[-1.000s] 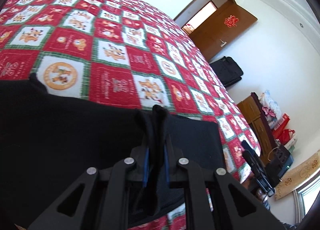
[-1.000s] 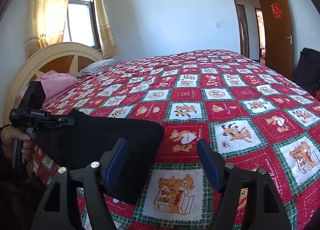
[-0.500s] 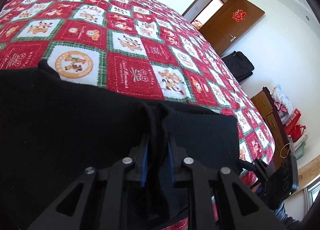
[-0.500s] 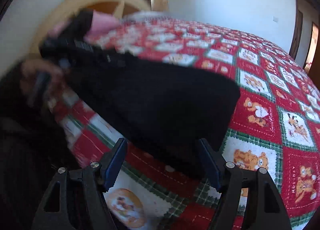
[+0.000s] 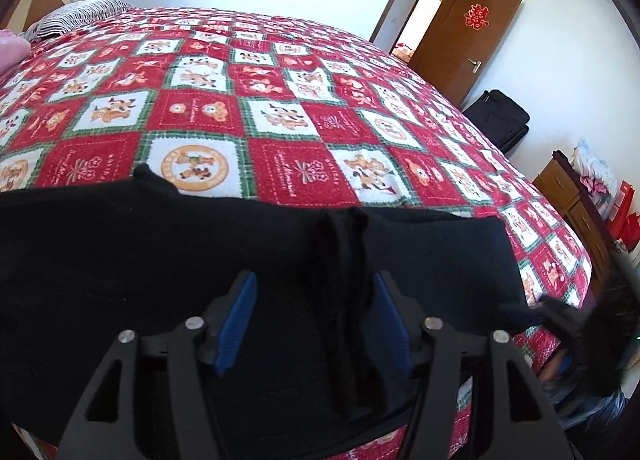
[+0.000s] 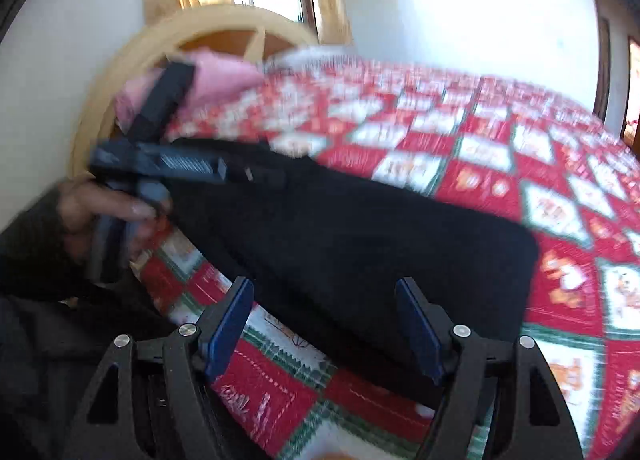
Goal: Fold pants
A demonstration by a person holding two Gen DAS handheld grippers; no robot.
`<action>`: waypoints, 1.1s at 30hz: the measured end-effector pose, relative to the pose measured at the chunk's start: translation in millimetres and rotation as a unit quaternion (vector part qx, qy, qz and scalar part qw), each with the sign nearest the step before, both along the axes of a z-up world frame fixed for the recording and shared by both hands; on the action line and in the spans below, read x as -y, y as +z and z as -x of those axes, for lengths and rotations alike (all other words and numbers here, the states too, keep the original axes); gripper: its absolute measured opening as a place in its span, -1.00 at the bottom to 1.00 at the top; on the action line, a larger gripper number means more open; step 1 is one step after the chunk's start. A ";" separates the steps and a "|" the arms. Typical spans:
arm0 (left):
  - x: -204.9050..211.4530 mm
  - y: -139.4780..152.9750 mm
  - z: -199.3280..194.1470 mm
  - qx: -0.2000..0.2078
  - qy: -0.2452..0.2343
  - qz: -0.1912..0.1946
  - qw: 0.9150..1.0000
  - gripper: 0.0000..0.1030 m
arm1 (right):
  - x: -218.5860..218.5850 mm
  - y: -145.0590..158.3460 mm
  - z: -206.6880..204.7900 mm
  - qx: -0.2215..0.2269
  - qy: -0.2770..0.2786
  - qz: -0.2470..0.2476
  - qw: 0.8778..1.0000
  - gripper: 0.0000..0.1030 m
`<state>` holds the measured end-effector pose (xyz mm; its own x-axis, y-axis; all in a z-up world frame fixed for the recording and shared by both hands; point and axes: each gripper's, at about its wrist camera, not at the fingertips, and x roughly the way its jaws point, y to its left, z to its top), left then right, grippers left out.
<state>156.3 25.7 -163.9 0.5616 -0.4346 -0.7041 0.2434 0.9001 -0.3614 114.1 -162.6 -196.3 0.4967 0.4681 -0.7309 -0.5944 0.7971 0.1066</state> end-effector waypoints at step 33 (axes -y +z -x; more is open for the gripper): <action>-111.0 13.4 12.0 0.039 0.095 -0.154 0.983 0.57 | -65.6 11.8 -37.5 -0.012 0.029 -0.079 0.996 0.46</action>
<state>144.2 136.8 -150.5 0.6692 -0.0890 -0.7377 0.0766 0.9958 -0.0507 151.6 -97.0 -184.6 0.4492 0.6046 -0.6577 -0.6341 0.7344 0.2421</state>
